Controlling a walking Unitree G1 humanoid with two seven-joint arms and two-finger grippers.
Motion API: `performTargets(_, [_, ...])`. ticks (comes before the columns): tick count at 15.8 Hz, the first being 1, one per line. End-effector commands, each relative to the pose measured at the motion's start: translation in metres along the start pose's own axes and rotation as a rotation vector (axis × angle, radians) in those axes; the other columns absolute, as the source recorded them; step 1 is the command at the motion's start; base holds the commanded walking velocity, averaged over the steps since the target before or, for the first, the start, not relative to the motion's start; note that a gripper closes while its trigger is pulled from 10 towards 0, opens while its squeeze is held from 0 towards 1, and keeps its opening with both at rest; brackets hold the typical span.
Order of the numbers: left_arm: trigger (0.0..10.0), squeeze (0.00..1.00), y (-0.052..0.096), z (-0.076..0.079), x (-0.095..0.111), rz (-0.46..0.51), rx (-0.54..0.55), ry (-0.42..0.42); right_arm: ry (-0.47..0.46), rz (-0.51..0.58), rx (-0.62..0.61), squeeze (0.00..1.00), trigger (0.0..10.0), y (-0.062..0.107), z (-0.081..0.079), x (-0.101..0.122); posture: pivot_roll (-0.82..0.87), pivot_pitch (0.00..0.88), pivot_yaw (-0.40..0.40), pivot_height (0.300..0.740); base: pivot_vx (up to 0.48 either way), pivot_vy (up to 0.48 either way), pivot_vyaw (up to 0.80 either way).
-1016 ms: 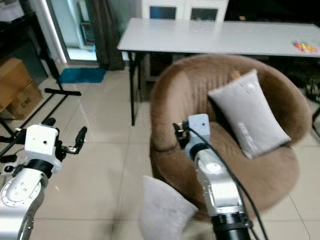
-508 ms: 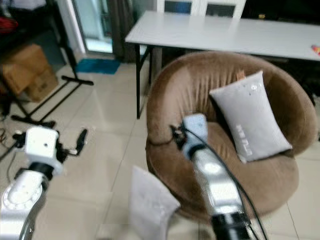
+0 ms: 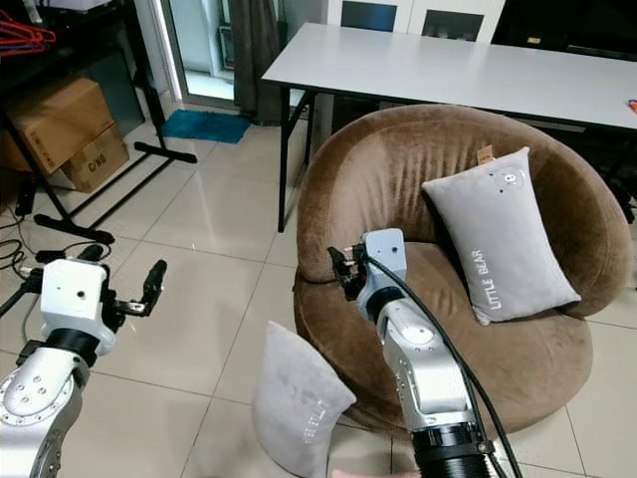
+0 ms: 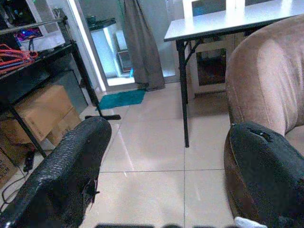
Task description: Move the pillow to the sofa from floor
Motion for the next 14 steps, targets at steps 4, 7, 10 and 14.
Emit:
performTargets(4, [10.0,0.0,0.001,-0.002,0.008,0.03,0.019,0.002,-0.014,0.016,-0.006,0.0,10.0,0.002,0.003,0.002,0.05,0.0,-0.009,0.68,0.0,0.0,0.0])
performTargets(7, [10.0,0.0,0.002,-0.002,0.008,0.038,0.013,-0.01,-0.014,0.029,-0.037,0.0,10.0,0.003,0.007,0.004,0.05,0.0,-0.014,0.651,0.0,0.0,0.0])
performTargets(10, [10.0,0.0,0.004,-0.005,0.007,0.046,0.022,-0.004,0.005,0.048,-0.15,0.0,10.0,0.007,0.024,0.004,0.06,0.0,-0.022,0.651,0.0,0.0,0.0])
performTargets(14, [10.0,0.0,0.011,-0.011,0.003,0.053,0.038,0.011,0.032,0.024,-0.284,0.0,10.0,0.022,0.042,-0.012,0.06,0.0,-0.034,0.651,0.0,0.0,0.0])
Point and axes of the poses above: a point about 5 cm out from each wrist's last joint towards the gripper, its own y axis pointing back from the gripper into the wrist, its own x axis along the axis of the wrist's last joint, z = x × y, the point moved 5 cm from there along -y, pointing out of the wrist towards the gripper, and after that the axes turned 13 degrees about y, right-handed, at the moved point
